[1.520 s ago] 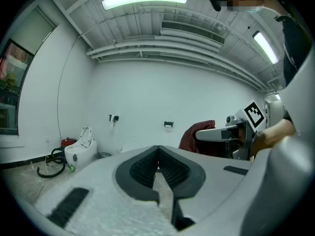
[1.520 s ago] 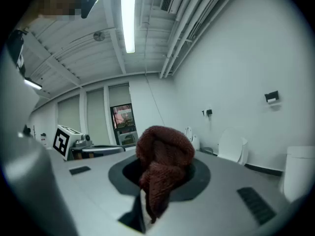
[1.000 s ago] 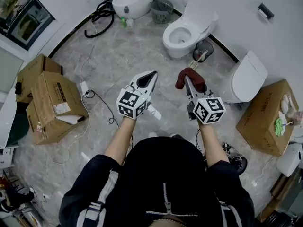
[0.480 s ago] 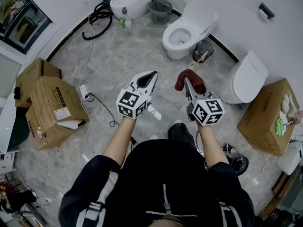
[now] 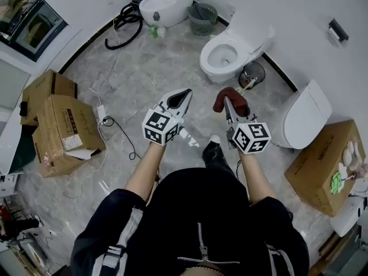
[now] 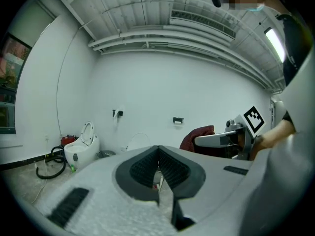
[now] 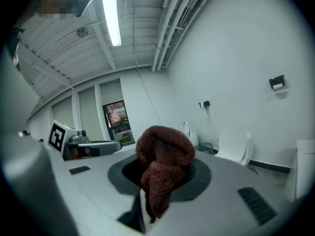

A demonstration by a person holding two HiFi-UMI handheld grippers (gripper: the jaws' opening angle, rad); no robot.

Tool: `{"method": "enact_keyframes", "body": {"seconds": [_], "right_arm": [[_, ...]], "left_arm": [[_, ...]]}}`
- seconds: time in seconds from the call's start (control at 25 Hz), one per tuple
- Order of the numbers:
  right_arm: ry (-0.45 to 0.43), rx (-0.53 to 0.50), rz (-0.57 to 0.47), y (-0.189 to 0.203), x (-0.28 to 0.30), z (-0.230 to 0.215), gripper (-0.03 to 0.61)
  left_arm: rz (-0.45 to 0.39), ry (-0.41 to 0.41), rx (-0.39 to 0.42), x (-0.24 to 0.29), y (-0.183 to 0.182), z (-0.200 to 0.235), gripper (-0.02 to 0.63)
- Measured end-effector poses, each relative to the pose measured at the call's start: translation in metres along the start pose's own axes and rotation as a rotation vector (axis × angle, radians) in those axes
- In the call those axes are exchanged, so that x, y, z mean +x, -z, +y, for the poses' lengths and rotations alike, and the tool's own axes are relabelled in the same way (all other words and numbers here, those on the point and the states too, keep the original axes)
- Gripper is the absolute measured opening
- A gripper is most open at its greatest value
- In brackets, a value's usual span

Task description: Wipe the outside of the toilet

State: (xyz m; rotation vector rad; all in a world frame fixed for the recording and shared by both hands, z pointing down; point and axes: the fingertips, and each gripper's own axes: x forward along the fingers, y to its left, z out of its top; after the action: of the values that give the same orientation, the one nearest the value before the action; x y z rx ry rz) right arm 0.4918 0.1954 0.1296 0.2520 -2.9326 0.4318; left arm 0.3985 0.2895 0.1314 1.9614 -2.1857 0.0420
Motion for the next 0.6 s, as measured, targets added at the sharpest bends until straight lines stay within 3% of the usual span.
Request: {"method": "enact_keyframes", "body": {"seconds": [0.32,0.6], "right_arm": [[-0.084,-0.005,0.064,-0.029,0.075,-0.097,0.092],[-0.117,-0.012,0.099,-0.027,0.115,-0.133,0.092]], "left_arm": [[0.009,-0.118,-0.035,0.093,-0.020,0.036,0.003],[0.036,-0.180,-0.078,0.126,-0.004,0.064,0.003]]}}
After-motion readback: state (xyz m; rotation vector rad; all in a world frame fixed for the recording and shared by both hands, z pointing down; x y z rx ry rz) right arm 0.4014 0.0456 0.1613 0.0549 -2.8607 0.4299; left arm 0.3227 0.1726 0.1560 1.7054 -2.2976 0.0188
